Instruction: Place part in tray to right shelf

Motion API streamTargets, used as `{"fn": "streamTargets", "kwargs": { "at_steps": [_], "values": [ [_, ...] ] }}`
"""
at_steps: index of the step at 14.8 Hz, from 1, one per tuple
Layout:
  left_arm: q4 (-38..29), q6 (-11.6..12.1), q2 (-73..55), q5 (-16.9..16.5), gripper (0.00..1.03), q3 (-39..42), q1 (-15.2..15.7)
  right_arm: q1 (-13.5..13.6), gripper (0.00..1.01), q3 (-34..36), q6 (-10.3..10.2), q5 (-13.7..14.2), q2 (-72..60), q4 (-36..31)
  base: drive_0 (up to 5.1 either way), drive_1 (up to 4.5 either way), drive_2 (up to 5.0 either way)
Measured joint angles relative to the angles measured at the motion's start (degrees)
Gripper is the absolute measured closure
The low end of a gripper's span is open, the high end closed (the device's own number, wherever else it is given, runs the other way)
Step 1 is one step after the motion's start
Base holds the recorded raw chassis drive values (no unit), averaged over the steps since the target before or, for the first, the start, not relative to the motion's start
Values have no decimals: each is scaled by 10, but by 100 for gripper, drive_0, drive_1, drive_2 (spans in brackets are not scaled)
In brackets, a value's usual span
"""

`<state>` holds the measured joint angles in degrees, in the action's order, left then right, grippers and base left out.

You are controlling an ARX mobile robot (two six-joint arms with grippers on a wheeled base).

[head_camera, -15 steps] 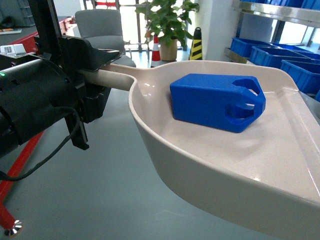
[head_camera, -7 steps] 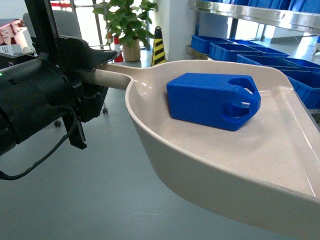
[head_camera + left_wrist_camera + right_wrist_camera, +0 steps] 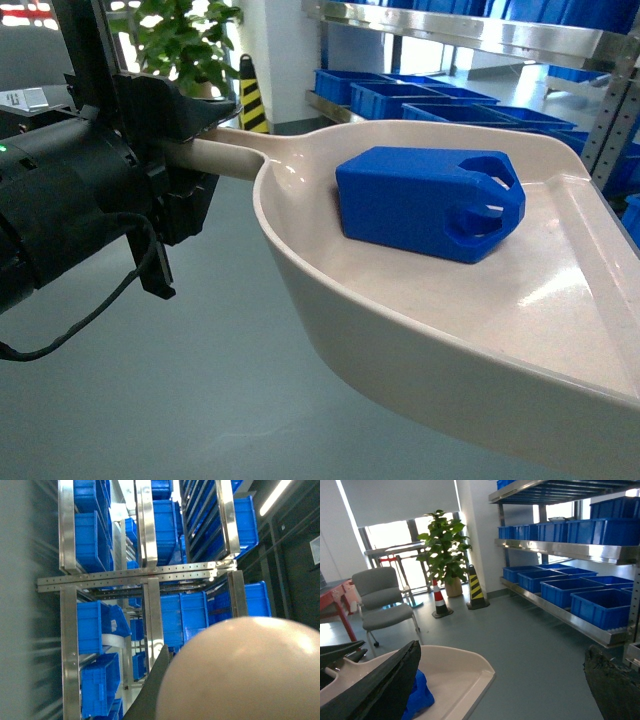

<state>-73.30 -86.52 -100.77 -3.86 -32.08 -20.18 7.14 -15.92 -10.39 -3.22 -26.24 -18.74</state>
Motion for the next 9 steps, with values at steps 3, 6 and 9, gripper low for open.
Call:
{"fn": "streamTargets", "kwargs": {
  "at_steps": [3,6,9],
  "values": [
    [0,0,0,-2,91,0,-1,0,3,0,0,0,0,0,-155,-155,-155],
    [0,0,0,-1,91,0,0,0,12,0,0,0,0,0,-167,-167,-167],
    [0,0,0,-2,91,0,-2,0,38,0,0,0,0,0,-155,-155,-155]
  ]
}}
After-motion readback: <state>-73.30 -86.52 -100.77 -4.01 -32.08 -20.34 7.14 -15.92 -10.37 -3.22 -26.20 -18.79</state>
